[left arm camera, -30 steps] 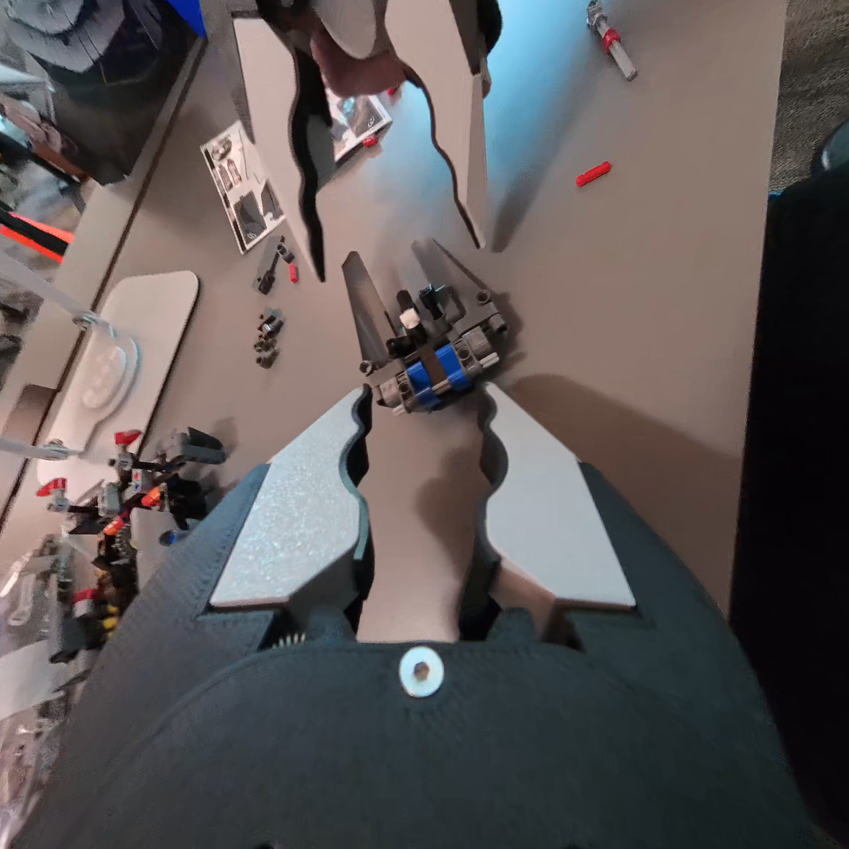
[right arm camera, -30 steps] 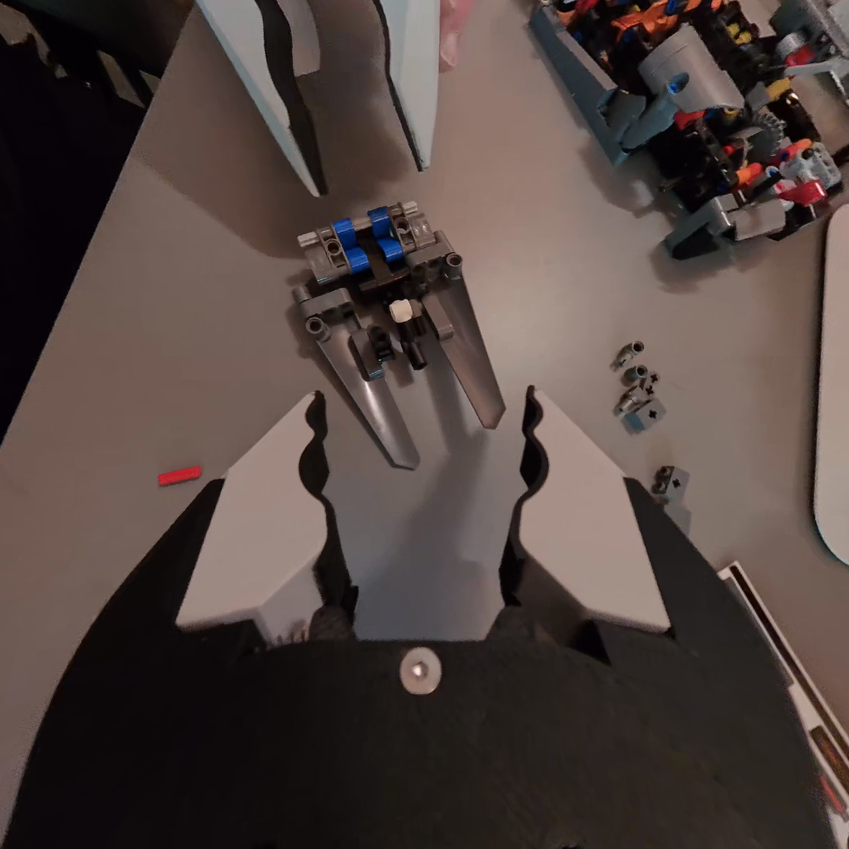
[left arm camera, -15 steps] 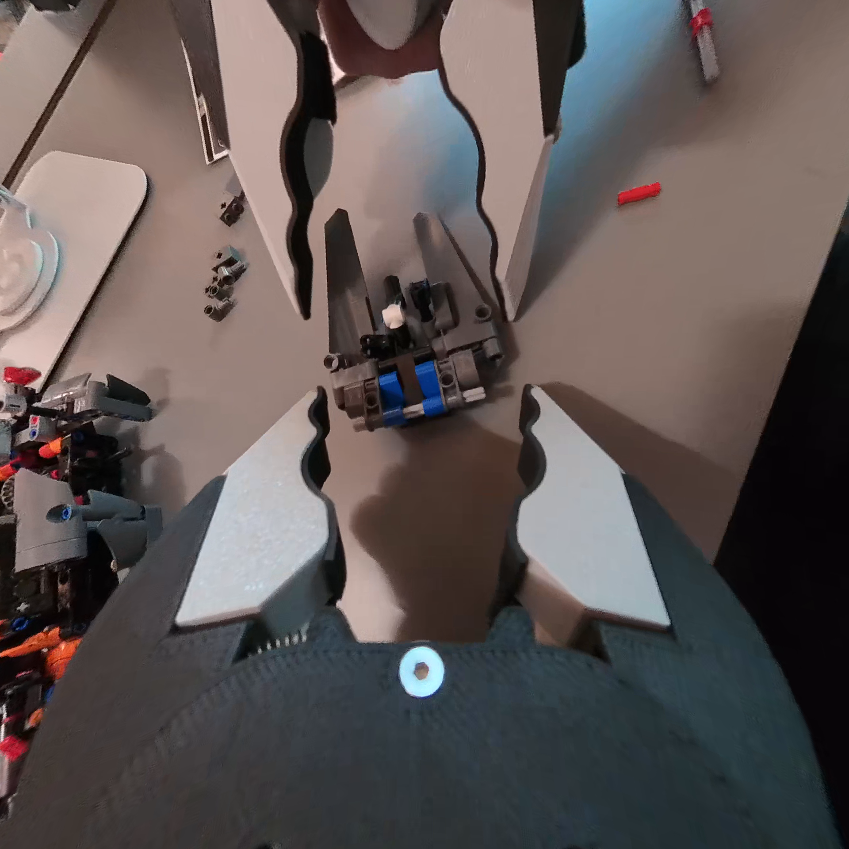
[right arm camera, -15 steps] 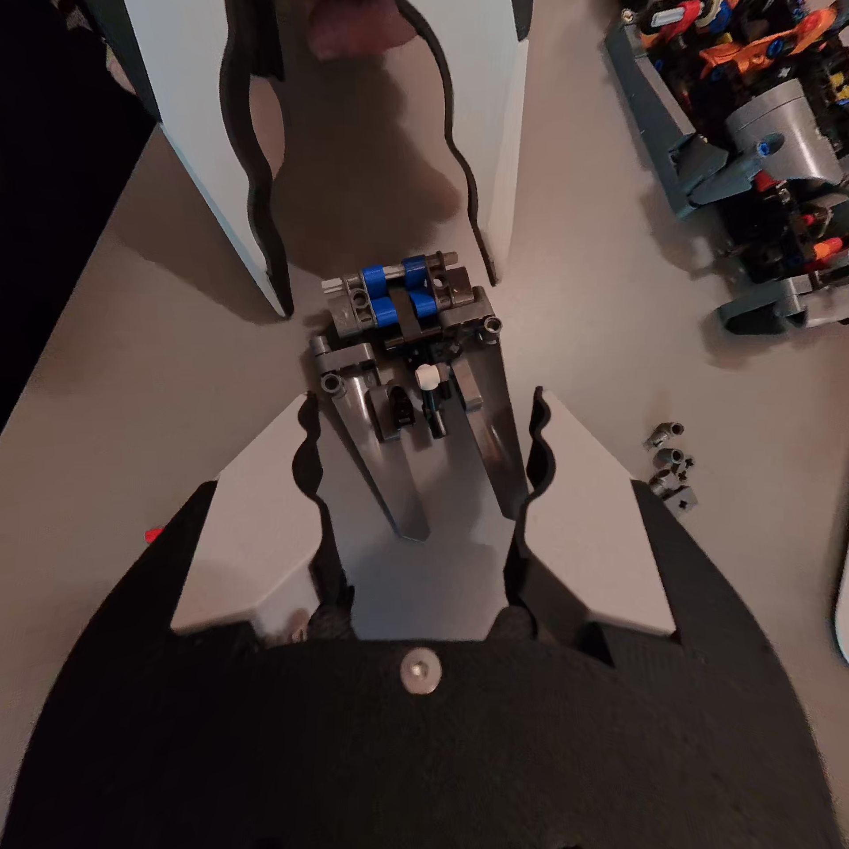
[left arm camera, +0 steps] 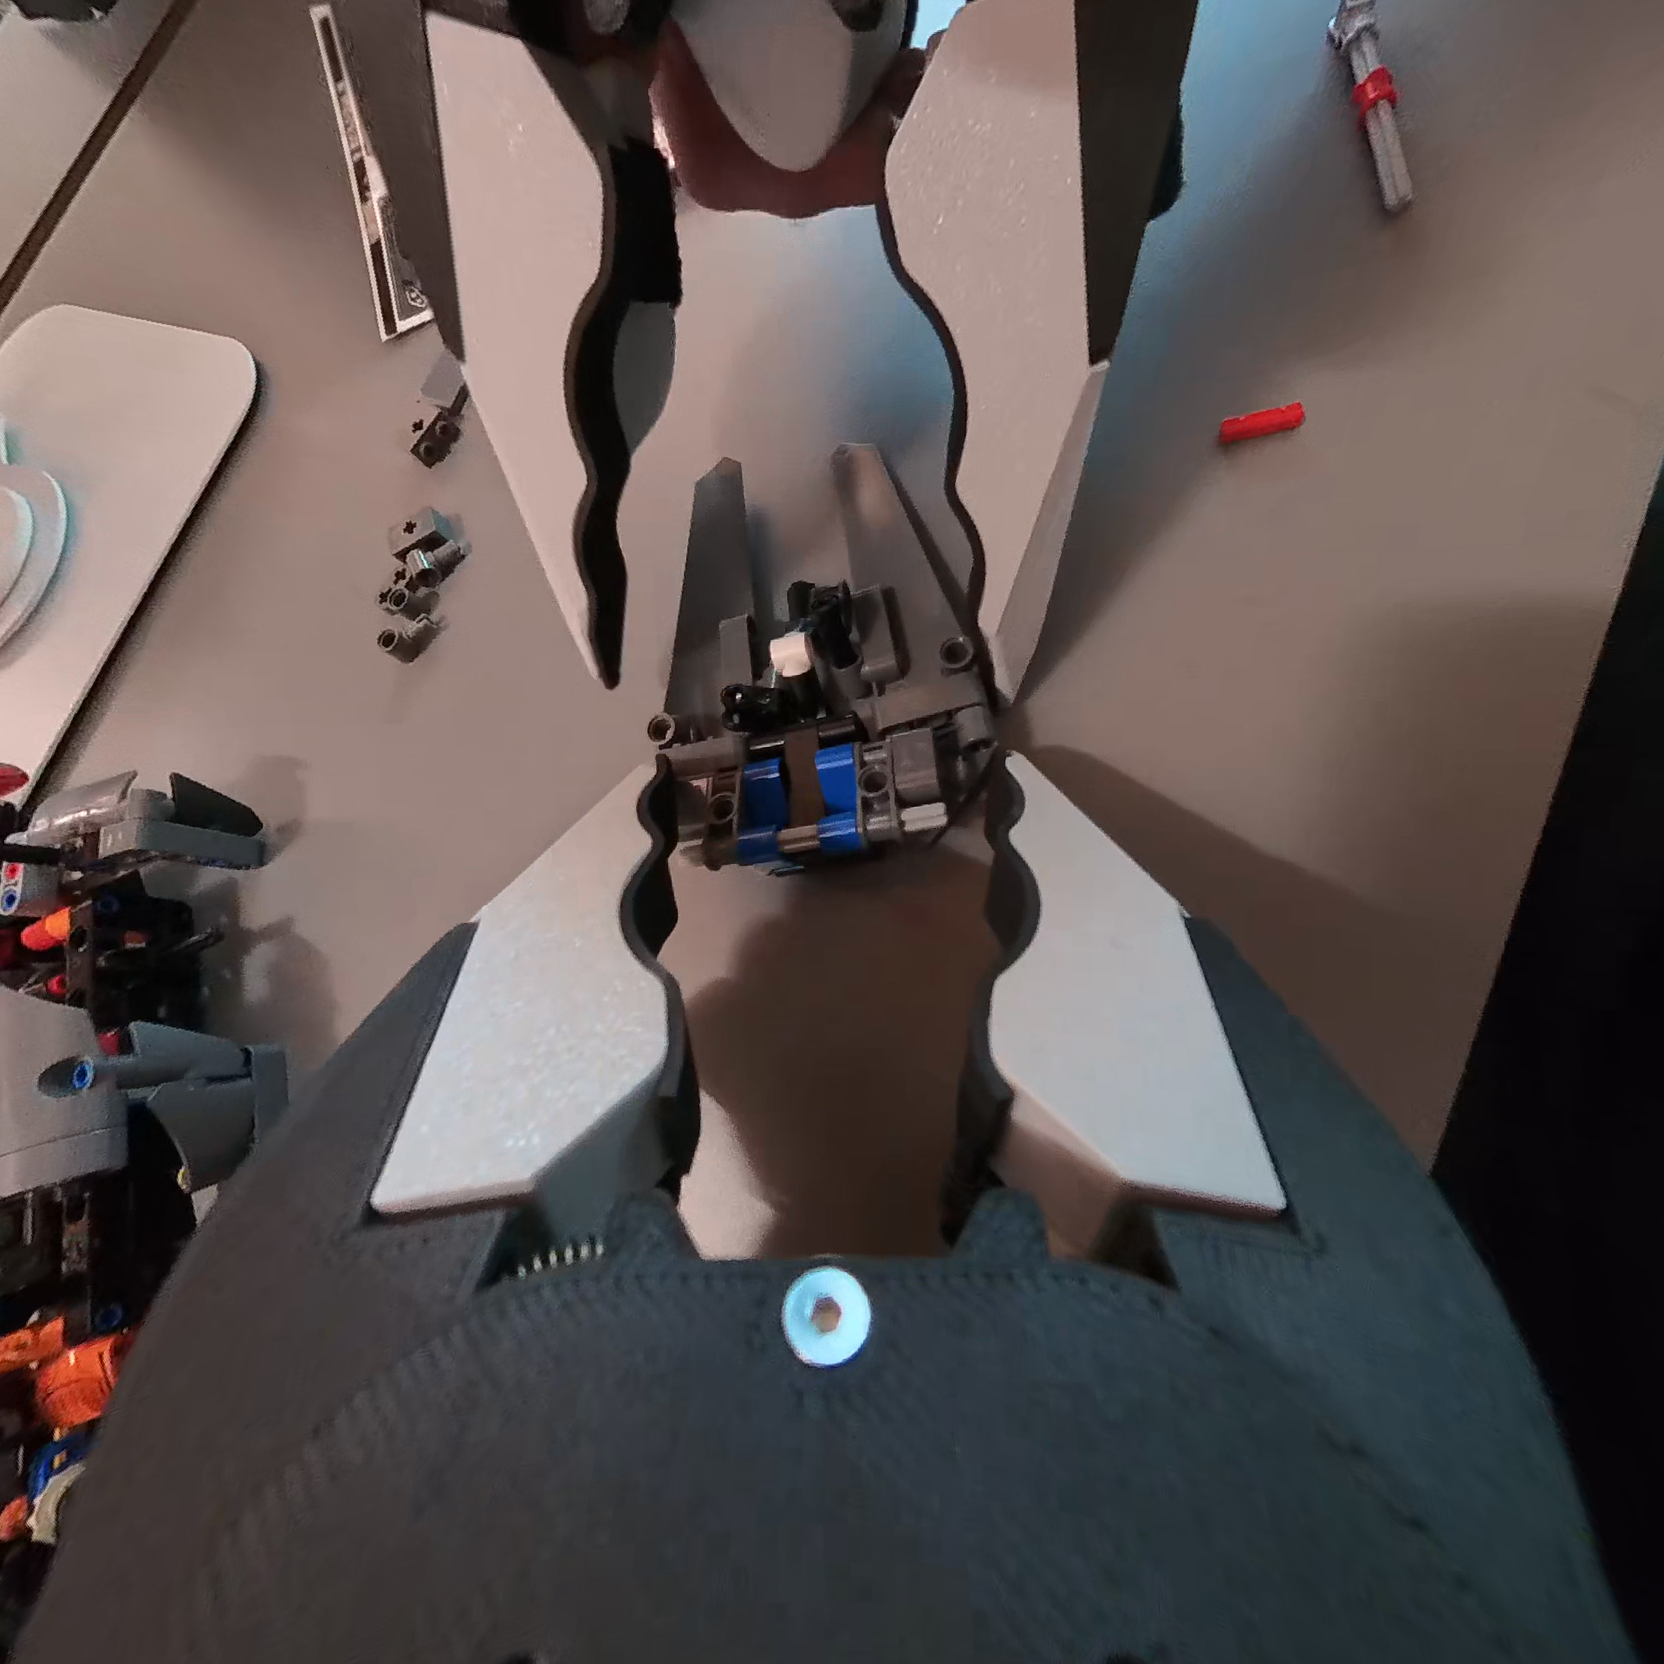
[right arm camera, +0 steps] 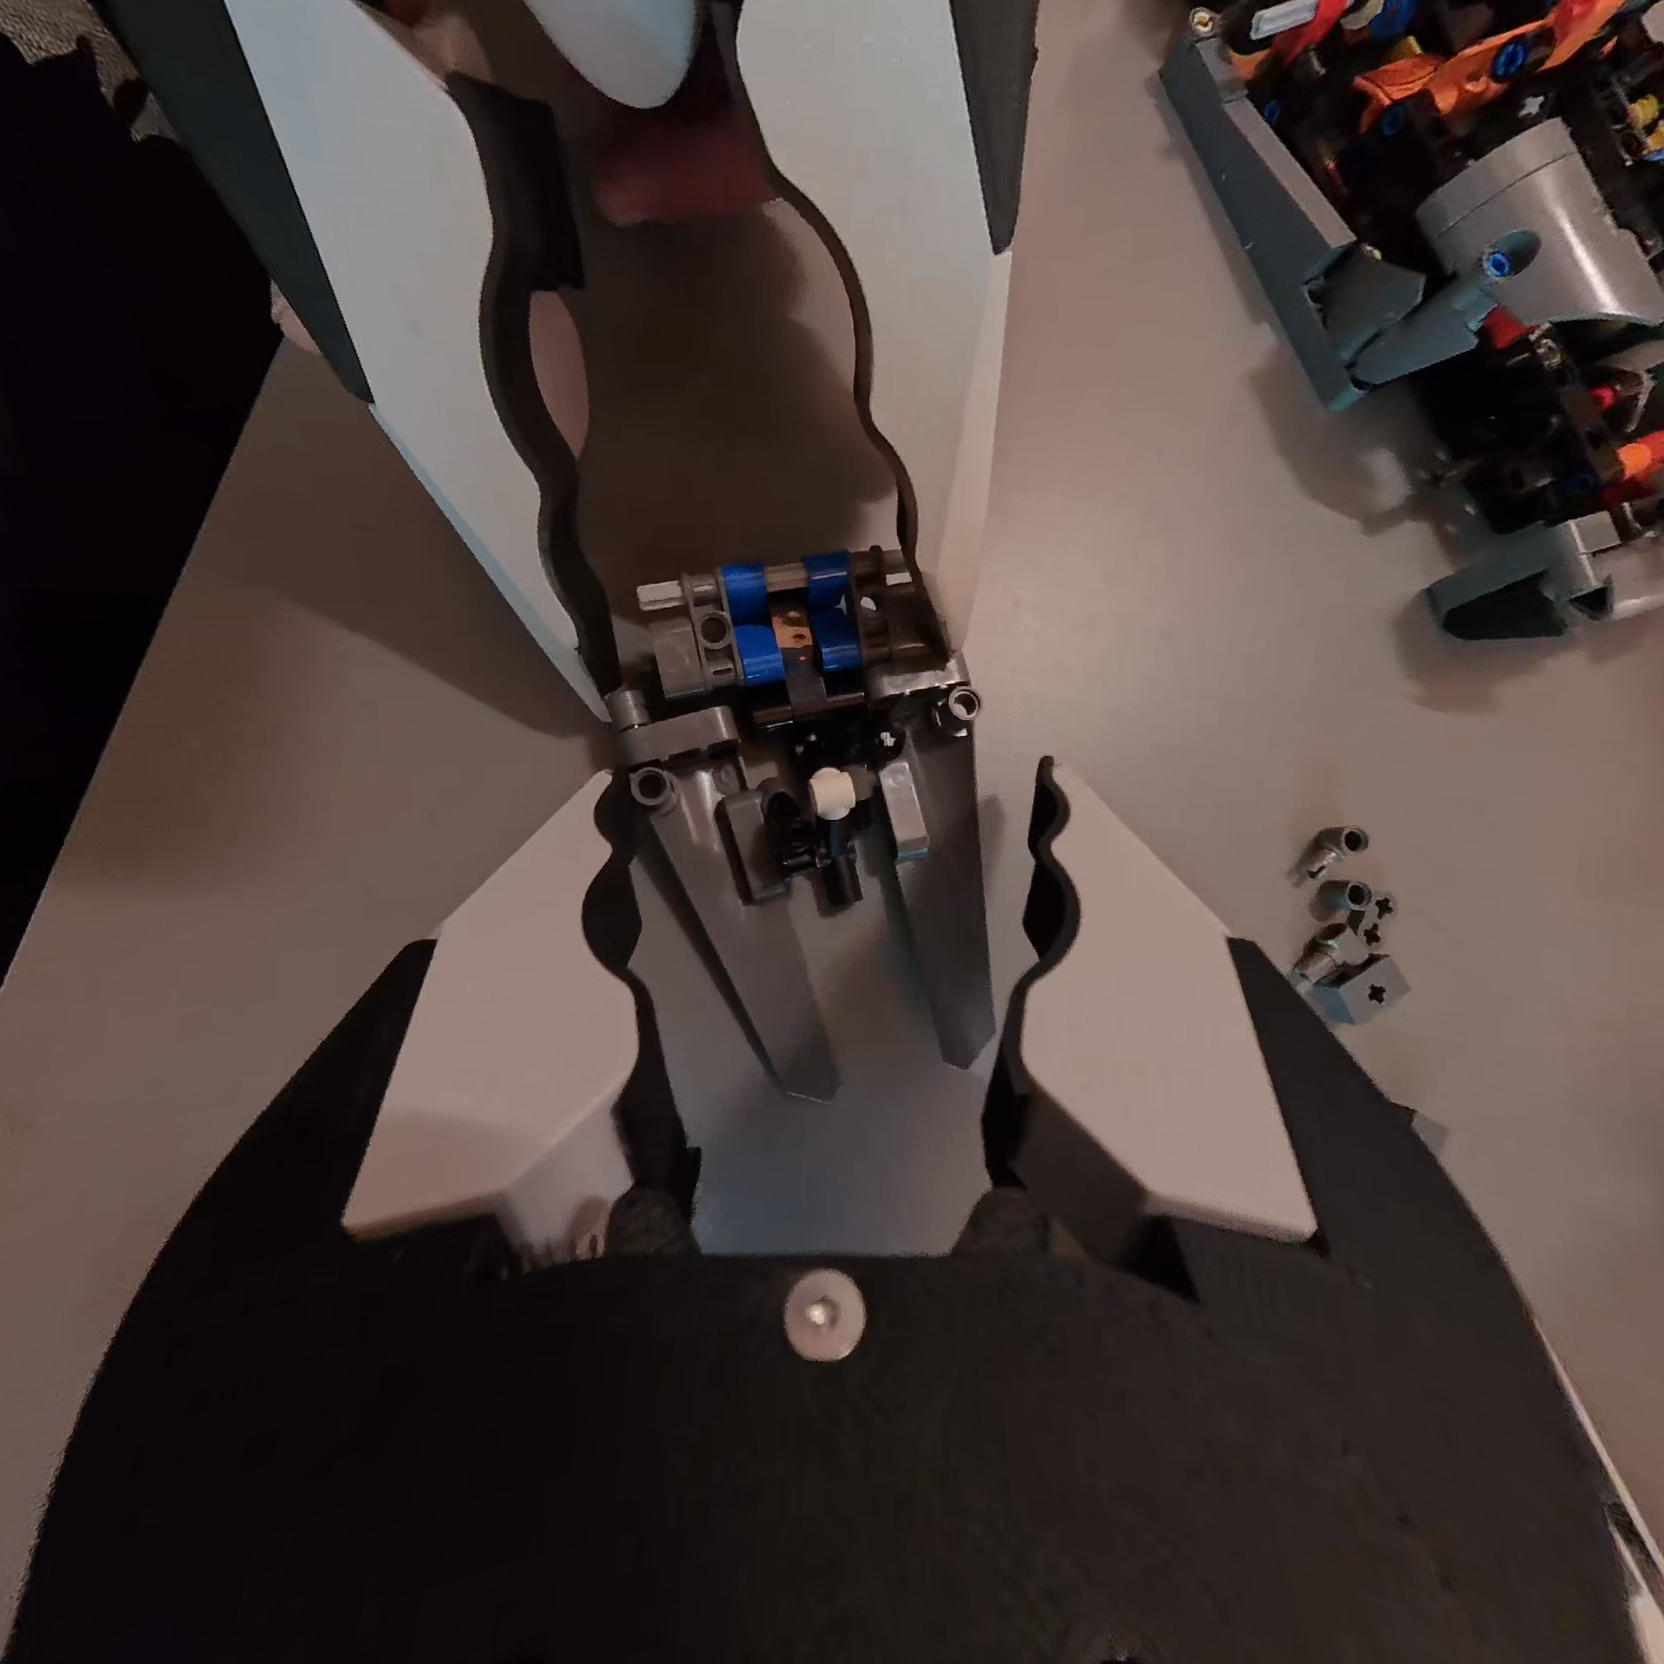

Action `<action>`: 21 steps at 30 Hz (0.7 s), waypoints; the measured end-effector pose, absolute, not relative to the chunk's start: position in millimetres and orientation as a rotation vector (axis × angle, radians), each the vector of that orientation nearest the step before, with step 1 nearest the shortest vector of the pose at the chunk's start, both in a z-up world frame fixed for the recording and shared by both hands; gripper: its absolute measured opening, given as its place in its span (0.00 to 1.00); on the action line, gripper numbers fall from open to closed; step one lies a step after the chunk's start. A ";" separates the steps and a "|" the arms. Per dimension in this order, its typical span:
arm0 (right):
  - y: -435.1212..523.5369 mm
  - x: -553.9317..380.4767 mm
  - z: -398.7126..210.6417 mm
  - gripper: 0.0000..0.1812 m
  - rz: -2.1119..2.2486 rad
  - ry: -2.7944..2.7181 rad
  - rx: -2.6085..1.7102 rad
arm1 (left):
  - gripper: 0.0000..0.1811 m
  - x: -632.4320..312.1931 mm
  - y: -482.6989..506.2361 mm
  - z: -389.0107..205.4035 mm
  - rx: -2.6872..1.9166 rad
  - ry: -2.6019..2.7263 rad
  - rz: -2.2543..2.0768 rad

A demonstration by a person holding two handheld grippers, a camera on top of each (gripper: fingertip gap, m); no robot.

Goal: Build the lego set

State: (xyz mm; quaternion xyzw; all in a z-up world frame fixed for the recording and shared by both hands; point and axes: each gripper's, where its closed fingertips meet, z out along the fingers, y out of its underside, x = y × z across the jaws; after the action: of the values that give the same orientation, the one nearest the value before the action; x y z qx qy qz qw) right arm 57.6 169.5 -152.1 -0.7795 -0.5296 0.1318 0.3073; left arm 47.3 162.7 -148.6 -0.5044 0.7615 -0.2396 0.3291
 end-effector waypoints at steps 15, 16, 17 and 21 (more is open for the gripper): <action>168.6 53.8 -153.7 0.46 0.401 -1.367 -2.075 | 0.33 38.4 172.0 -145.9 -1.235 2.037 -0.523; 168.3 53.0 -153.9 0.45 0.405 -1.368 -2.079 | 0.33 38.4 171.9 -146.1 -1.228 2.043 -0.527; 168.2 52.3 -153.8 0.44 0.408 -1.369 -2.080 | 0.33 38.4 171.9 -146.1 -1.222 2.048 -0.531; 168.6 51.8 -154.0 0.41 0.414 -1.370 -2.086 | 0.31 38.8 170.5 -146.3 -1.188 2.069 -0.537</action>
State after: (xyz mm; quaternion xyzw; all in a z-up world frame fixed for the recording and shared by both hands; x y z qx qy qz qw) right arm 51.8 168.6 -154.0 -0.7864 -0.5163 0.1560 0.3011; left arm 38.8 170.5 -146.3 -0.4567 0.7953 -0.2064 0.3409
